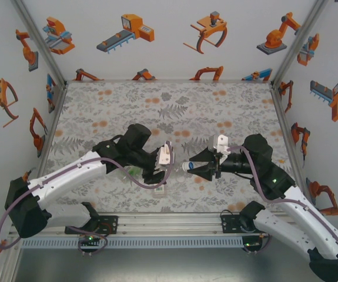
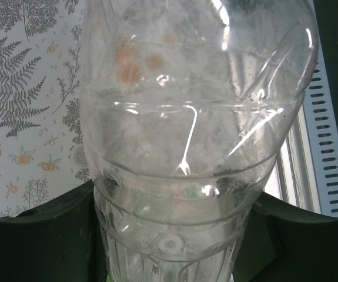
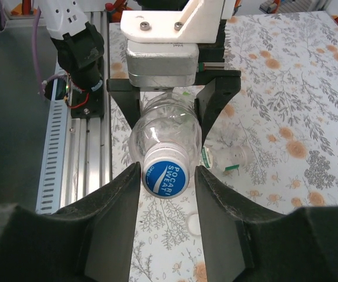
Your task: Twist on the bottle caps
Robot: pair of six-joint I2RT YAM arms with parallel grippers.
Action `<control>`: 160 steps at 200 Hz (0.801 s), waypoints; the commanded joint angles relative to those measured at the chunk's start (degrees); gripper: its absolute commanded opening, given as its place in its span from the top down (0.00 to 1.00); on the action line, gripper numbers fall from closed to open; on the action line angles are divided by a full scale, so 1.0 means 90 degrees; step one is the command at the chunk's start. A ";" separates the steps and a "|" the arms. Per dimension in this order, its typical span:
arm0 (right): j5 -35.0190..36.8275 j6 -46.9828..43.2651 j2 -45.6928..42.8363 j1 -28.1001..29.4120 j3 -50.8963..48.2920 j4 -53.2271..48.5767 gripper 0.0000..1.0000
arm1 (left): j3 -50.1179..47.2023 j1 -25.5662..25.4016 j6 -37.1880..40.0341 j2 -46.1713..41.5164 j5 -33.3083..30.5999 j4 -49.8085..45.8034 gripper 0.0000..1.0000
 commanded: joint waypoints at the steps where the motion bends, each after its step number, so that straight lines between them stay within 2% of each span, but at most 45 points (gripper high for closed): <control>1: -0.0119 0.0125 -0.0008 0.0039 -0.0101 0.0264 0.59 | 0.0217 0.0051 -0.0053 0.0068 0.0278 -0.0017 1.00; 41: 0.0049 0.0283 -0.0042 0.0048 -0.0186 0.0183 0.55 | 0.0230 0.0064 -0.0095 0.0094 0.0326 0.0017 1.00; 62: 0.0146 0.0338 -0.0097 0.0046 -0.0260 0.0265 0.67 | 0.0249 0.0071 -0.0095 0.0087 0.0315 -0.0014 1.00; 95: 0.0477 0.1001 -0.0166 0.0058 -0.0383 0.0453 0.76 | 0.0284 0.0070 -0.0152 0.0118 0.0153 -0.0001 1.00; 108: 0.0826 0.1720 -0.0176 0.0059 -0.0463 0.0682 0.83 | 0.0283 0.0066 -0.0181 0.0150 0.0039 0.0043 1.00; 129: 0.1749 0.3364 -0.0176 0.0083 -0.0612 0.1047 1.00 | 0.0254 0.0058 -0.0285 0.0234 -0.0257 0.0270 1.00; 160: 0.3361 0.6040 -0.0215 0.0117 -0.0580 0.0686 1.00 | 0.0195 -0.0001 -0.0419 0.0397 -0.0901 0.0718 1.00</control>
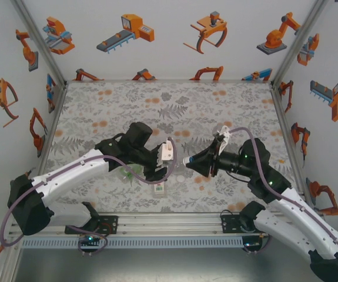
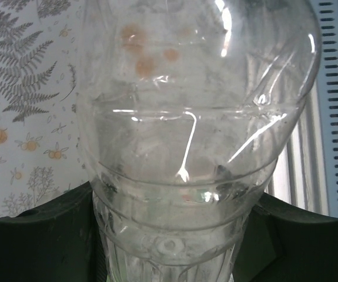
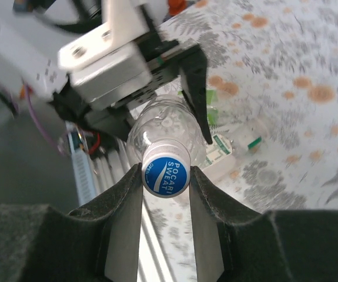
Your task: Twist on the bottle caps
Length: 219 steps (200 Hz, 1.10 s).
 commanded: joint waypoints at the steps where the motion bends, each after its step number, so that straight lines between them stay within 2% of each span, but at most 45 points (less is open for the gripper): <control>1: 0.1710 0.2833 -0.0057 0.0042 0.0023 0.0008 1.00 | 0.0130 -0.0072 -0.0153 0.0159 -0.0516 0.0531 1.00; 22: 0.2758 0.4544 0.0116 0.0042 0.0504 -0.1396 1.00 | 0.0144 -0.0182 -0.0082 0.0295 -0.0956 0.0667 1.00; 49: 0.3184 0.5800 0.0314 0.0042 0.0783 -0.2432 1.00 | 0.0169 -0.0261 -0.0036 0.0416 -0.1168 0.0826 1.00; 78: 0.3169 0.5879 0.0387 0.0042 0.0907 -0.2304 1.00 | 0.0099 -0.0281 -0.0005 0.0437 -0.1245 0.0947 1.00; 86: 0.3146 0.5726 0.0435 0.0042 0.0962 -0.2236 0.89 | 0.0102 -0.0278 0.0000 0.0443 -0.1237 0.0946 1.00; 107: 0.2823 0.4099 0.0441 0.0042 0.1060 -0.1774 0.52 | 0.0092 -0.0283 0.0007 0.0414 -0.1165 0.0912 1.00; 115: 0.2575 0.3434 0.0428 0.0041 0.1077 -0.1597 0.44 | 0.0110 -0.0281 0.0027 0.0405 -0.1133 0.0840 1.00; 135: 0.1926 0.1761 0.0395 0.0042 0.1223 -0.1382 0.42 | 0.0193 -0.0280 0.0147 0.0369 -0.1001 0.0512 1.00; 156: 0.0777 -0.0144 0.0339 0.0042 0.1436 -0.1307 0.40 | 0.0202 -0.0285 0.0217 0.0243 -0.0727 0.0220 1.00; 193: -0.0780 -0.2636 0.0163 0.0042 0.1457 -0.1465 0.39 | 0.0011 -0.0281 0.0178 -0.0204 -0.0001 0.0049 1.00; 219: -0.1409 -0.3920 0.0044 0.0042 0.1378 -0.1640 0.39 | -0.0029 -0.0281 0.0124 -0.0361 0.0406 -0.0103 1.00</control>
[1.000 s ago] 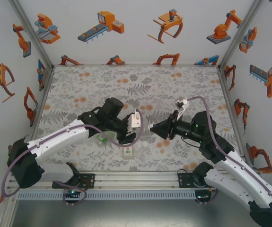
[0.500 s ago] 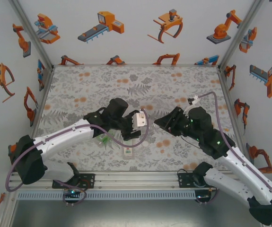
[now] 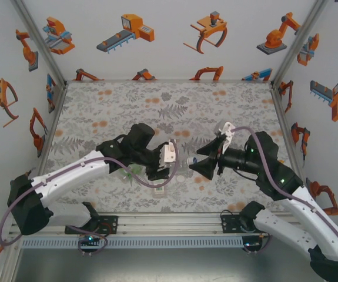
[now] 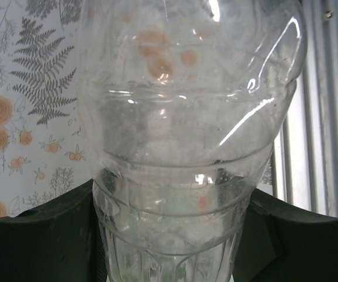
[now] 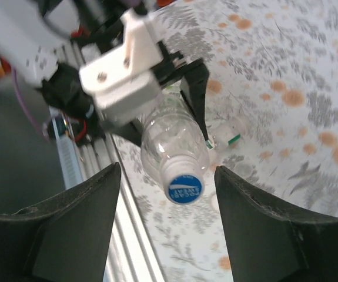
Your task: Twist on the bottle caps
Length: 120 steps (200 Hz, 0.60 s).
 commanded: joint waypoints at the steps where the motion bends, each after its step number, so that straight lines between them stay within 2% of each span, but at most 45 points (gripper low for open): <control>1: -0.1093 -0.2063 -0.0137 -0.0002 0.0050 -0.0055 0.39 | -0.0046 -0.0035 0.0059 -0.0246 0.0731 -0.0283 1.00; 32: -0.1613 -0.2621 -0.0220 0.0000 -0.0142 0.0067 0.39 | -0.0058 -0.0035 -0.0089 -0.0305 0.0926 -0.0354 1.00; 44: -0.1647 -0.2614 -0.0193 -0.0002 -0.0193 0.0129 0.41 | -0.0078 -0.0044 -0.0112 -0.0310 0.0960 -0.0355 1.00; 62: -0.1731 -0.2560 -0.0102 -0.0002 -0.0161 0.0132 0.49 | -0.0068 -0.0045 -0.0106 -0.0280 0.0966 -0.0355 1.00; 97: -0.1645 -0.2535 0.0026 -0.0002 -0.0164 0.0063 0.51 | -0.0058 -0.0045 -0.0046 -0.0276 0.1098 -0.0335 1.00; 120: -0.1708 -0.2487 0.0051 -0.0002 -0.0201 0.0128 0.55 | -0.0057 -0.0046 -0.0042 -0.0238 0.1093 -0.0344 1.00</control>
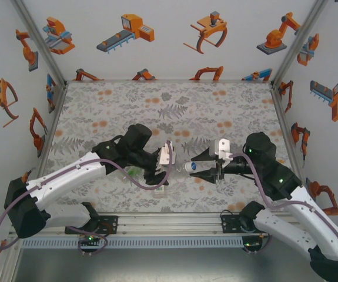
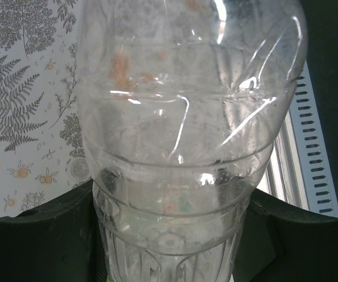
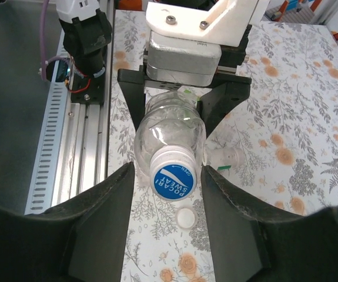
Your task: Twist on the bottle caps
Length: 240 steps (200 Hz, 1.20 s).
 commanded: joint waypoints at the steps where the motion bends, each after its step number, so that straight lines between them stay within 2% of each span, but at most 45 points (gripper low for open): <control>1: -0.0225 -0.0124 0.0000 -0.0002 -0.0090 0.0145 0.55 | -0.0040 -0.0048 0.0010 -0.0043 0.0264 -0.0121 1.00; 30: -0.0202 -0.0125 -0.0015 -0.0002 -0.0111 0.0123 0.63 | -0.0029 -0.0052 0.0016 -0.0047 0.0295 -0.0118 1.00; 48: -0.0197 -0.0126 -0.0001 -0.0001 -0.0121 0.0091 0.64 | -0.0035 -0.0050 0.0036 -0.0047 0.0303 -0.0112 1.00; 73: -0.0146 -0.0075 -0.0014 -0.0001 -0.0112 0.0065 0.78 | -0.0027 -0.0052 0.0028 -0.0027 0.0305 -0.0084 1.00; 91: 0.0248 0.0493 -0.0031 -0.0001 -0.0160 0.0257 0.87 | -0.0053 -0.0052 -0.0030 -0.0028 0.0205 0.0045 1.00; 112: 0.1148 0.1952 -0.0014 -0.0002 -0.0275 0.0656 1.00 | -0.0136 -0.0052 -0.0279 -0.0029 -0.0289 0.0467 1.00; 130: 0.2522 0.3886 0.0093 -0.0002 -0.0229 0.0780 1.00 | -0.0306 -0.0052 -0.0722 0.0010 -0.0905 0.1208 1.00; 142: 0.3089 0.5094 0.0213 -0.0001 -0.0182 0.0741 1.00 | -0.0333 -0.0062 -0.0915 0.0089 -0.1156 0.1545 1.00; 172: 0.4349 0.8126 0.0583 -0.0002 0.0089 -0.0482 1.00 | -0.0267 -0.0184 -0.1204 0.0350 -0.2143 0.2155 1.00; 184: 0.4480 0.9380 0.0755 -0.0002 0.0130 -0.0918 1.00 | -0.0179 -0.0268 -0.1256 0.0461 -0.2588 0.2244 1.00; 207: 0.4487 1.0087 0.0875 0.0091 0.0014 -0.0649 1.00 | 0.0000 -0.0400 -0.1217 0.0639 -0.3034 0.2208 1.00; 240: 0.4975 0.9964 0.0616 0.0115 -0.0023 -0.0551 1.00 | -0.0133 -0.0411 -0.1154 0.0607 -0.2832 0.2506 1.00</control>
